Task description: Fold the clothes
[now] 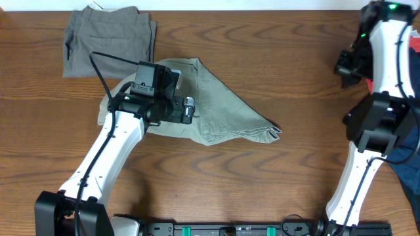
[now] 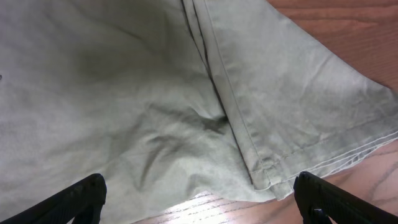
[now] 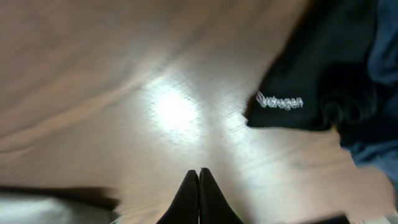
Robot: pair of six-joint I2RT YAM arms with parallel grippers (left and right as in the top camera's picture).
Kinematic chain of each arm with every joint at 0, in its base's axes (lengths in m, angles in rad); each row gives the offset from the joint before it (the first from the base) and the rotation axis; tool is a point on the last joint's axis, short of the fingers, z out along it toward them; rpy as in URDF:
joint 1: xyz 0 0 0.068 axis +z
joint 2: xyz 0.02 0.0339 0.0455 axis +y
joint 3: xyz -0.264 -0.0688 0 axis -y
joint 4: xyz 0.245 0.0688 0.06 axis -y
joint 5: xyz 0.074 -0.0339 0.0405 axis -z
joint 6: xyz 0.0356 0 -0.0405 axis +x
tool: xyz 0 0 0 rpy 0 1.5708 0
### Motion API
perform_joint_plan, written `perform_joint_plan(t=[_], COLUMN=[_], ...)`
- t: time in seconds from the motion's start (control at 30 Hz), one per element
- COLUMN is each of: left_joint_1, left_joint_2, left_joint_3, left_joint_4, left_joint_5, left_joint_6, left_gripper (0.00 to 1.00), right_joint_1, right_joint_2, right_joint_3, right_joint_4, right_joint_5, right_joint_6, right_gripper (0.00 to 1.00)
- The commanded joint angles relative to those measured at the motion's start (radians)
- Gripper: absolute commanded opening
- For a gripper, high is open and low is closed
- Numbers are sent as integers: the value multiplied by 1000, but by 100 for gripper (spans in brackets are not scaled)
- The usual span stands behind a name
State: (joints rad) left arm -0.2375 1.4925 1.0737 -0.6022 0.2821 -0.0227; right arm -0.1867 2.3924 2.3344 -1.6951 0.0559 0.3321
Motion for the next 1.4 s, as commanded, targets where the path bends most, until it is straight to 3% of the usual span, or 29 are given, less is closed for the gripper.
perform_joint_plan(t=[0.0, 0.3, 0.8, 1.37], left_joint_1=[3, 3, 3, 3], left_joint_2=[1, 1, 1, 1], left_joint_3=[3, 3, 3, 3], left_joint_4=[-3, -3, -3, -3], left_joint_5=[2, 2, 2, 2], left_joint_6=[-2, -2, -2, -2], left_gripper=[98, 98, 98, 98], right_joint_1=[6, -1, -93, -285], right_joint_2=[-14, -14, -14, -19], right_joint_3=[-92, -332, -558, -568], right_joint_4=[-2, 144, 322, 394], right_joint_5=[134, 130, 189, 352], right_joint_6=[103, 124, 208, 319], right_gripper=[1, 1, 1, 1])
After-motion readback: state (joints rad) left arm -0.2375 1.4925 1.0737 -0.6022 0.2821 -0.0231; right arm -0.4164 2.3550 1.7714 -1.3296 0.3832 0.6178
